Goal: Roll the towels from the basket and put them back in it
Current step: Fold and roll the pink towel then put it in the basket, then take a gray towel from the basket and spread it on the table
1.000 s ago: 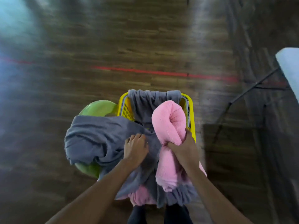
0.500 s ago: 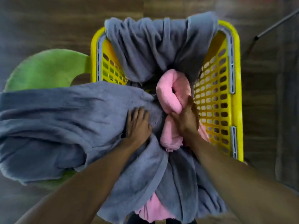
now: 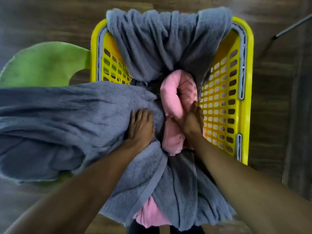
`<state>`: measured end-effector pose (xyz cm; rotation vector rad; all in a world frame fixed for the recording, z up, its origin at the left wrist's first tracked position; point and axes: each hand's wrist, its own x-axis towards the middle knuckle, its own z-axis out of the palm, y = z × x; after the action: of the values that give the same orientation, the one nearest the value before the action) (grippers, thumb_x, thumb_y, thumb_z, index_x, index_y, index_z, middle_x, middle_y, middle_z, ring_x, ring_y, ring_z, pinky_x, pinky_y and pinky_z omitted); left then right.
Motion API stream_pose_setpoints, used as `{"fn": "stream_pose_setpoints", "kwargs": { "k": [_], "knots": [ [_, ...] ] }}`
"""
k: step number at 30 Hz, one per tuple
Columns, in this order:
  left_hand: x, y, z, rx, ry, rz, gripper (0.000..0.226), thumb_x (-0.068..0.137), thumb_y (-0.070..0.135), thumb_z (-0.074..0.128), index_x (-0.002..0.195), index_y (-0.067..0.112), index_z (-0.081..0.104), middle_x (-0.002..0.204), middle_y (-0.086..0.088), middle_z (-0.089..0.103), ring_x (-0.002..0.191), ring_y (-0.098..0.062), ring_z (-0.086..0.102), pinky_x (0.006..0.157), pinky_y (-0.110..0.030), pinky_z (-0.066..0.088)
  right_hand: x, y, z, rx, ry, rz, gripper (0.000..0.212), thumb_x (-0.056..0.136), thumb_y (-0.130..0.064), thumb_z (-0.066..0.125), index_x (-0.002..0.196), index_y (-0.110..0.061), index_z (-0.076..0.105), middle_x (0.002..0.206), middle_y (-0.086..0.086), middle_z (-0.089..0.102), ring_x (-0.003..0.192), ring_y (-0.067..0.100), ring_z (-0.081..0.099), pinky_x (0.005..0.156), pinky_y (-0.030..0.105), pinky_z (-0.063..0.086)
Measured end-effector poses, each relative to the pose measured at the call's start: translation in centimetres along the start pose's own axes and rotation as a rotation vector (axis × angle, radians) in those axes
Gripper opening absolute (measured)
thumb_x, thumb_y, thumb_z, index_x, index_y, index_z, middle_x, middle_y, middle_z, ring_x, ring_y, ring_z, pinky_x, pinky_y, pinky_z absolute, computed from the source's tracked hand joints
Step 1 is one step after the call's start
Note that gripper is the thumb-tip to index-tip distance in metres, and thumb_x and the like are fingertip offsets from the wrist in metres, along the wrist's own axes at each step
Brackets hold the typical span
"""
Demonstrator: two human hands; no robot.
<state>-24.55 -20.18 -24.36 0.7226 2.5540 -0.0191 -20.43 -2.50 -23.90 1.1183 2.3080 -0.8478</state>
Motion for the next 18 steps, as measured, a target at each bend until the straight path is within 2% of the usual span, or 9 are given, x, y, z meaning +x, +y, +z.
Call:
{"fn": "stream_pose_setpoints", "kwargs": {
  "k": [2,4,7,9,12,15,18],
  "knots": [
    [-1.7,0.3,-2.0,-0.035,-0.018,-0.015,0.055,0.092,0.033,0.051,0.142,0.013,0.042,0.142,-0.008,0.045,0.132,-0.027,0.039,0.115,-0.049,0.02,-2.1,-0.4,-1.5,0.027,-0.05,-0.064,0.089,0.083,-0.043,0.072,0.146,0.002,0.028,0.146,0.029,0.034,0.137,0.04,0.033,0.111,0.042,0.029],
    [-4.1,0.5,-3.9,-0.106,0.0,-0.04,0.046,0.092,0.033,0.051,0.133,0.012,0.052,0.13,-0.01,0.055,0.121,-0.03,0.048,0.108,-0.047,0.03,-4.9,-0.8,-3.2,0.065,-0.08,-0.118,0.061,0.085,-0.033,0.07,0.133,0.0,0.05,0.13,0.027,0.053,0.121,0.04,0.05,0.097,0.04,0.04],
    [-8.7,1.2,-6.7,-0.229,0.048,-0.076,0.039,0.087,0.035,0.048,0.113,0.01,0.063,0.111,-0.014,0.064,0.105,-0.035,0.057,0.097,-0.045,0.041,-10.0,-1.7,-6.3,0.206,-0.171,-0.103,0.039,0.088,-0.025,0.067,0.125,-0.012,0.062,0.118,0.012,0.066,0.106,0.028,0.062,0.09,0.032,0.045],
    [-12.1,2.0,-8.1,-0.292,0.076,-0.117,0.04,0.084,0.036,0.047,0.109,0.011,0.065,0.104,-0.015,0.066,0.1,-0.036,0.06,0.093,-0.044,0.043,-13.6,-1.7,-8.1,0.253,-0.179,-0.138,0.031,0.087,-0.022,0.066,0.118,-0.015,0.065,0.105,0.004,0.068,0.095,0.023,0.064,0.085,0.031,0.047],
    [-17.3,3.5,-9.6,-0.315,0.17,-0.147,0.04,0.083,0.038,0.046,0.103,0.013,0.068,0.099,-0.01,0.067,0.093,-0.034,0.062,0.085,-0.043,0.049,-18.4,-0.7,-10.0,0.292,-0.148,-0.183,0.023,0.086,-0.017,0.065,0.109,-0.016,0.068,0.094,0.0,0.068,0.092,0.018,0.064,0.084,0.03,0.047],
    [-21.9,4.4,-10.2,-0.287,0.274,-0.164,0.041,0.08,0.041,0.044,0.1,0.015,0.068,0.101,-0.009,0.062,0.091,-0.032,0.057,0.079,-0.045,0.047,-22.5,0.7,-10.4,0.267,-0.181,-0.161,0.019,0.087,-0.022,0.064,0.105,-0.02,0.069,0.097,0.002,0.071,0.096,0.02,0.065,0.092,0.04,0.049],
    [-25.1,4.3,-9.7,-0.307,0.279,-0.181,0.038,0.079,0.042,0.046,0.099,0.017,0.067,0.101,-0.008,0.058,0.091,-0.031,0.053,0.077,-0.045,0.045,-25.5,1.2,-9.3,0.184,-0.209,-0.241,0.021,0.088,-0.019,0.063,0.107,-0.019,0.07,0.106,0.003,0.072,0.102,0.021,0.065,0.091,0.032,0.048]
  ]
}}
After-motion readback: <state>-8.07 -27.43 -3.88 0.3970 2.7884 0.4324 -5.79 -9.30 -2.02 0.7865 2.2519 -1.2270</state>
